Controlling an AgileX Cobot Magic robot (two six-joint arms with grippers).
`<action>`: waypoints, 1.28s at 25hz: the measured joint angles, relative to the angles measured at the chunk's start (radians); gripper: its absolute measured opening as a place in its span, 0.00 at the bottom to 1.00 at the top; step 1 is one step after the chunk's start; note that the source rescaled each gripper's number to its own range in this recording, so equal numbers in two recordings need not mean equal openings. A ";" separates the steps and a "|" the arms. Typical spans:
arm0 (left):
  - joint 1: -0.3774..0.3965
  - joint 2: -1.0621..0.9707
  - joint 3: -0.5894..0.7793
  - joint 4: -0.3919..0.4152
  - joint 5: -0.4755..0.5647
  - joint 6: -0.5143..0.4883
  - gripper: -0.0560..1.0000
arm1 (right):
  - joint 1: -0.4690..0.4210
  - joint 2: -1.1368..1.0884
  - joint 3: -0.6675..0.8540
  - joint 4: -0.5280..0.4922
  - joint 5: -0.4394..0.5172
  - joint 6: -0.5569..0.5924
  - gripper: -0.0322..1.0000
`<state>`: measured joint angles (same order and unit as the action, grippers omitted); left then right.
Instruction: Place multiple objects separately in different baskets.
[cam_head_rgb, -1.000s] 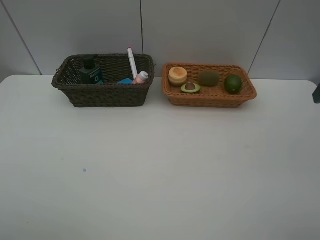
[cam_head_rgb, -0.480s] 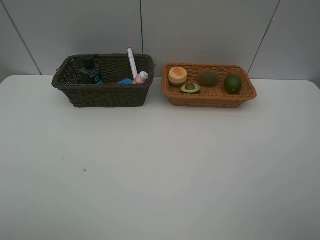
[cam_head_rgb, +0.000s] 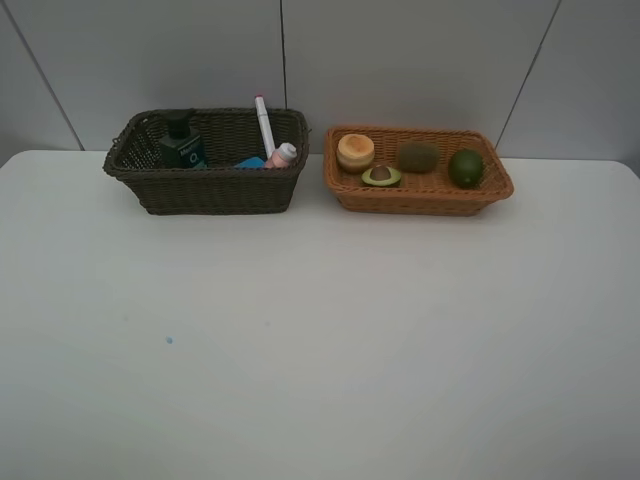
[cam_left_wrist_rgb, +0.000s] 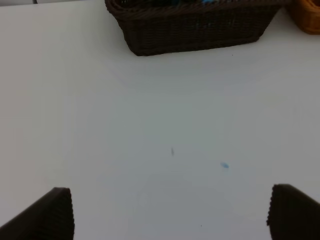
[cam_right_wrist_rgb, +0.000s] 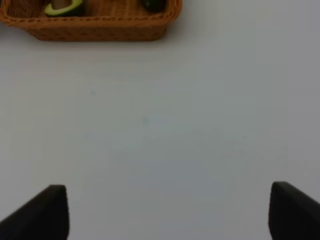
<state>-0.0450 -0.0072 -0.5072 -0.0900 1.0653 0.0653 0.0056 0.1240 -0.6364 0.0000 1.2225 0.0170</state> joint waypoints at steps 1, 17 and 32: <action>0.000 0.000 0.000 0.000 0.000 0.000 0.92 | 0.000 -0.009 0.000 0.000 0.000 -0.003 1.00; 0.000 0.000 0.000 0.000 0.000 0.000 0.92 | 0.000 -0.023 0.120 -0.006 -0.148 -0.002 1.00; 0.000 0.000 0.000 0.000 0.000 0.000 0.92 | 0.000 -0.023 0.120 0.000 -0.161 -0.002 1.00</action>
<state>-0.0450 -0.0072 -0.5072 -0.0900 1.0653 0.0653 0.0056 0.1013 -0.5161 0.0000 1.0612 0.0149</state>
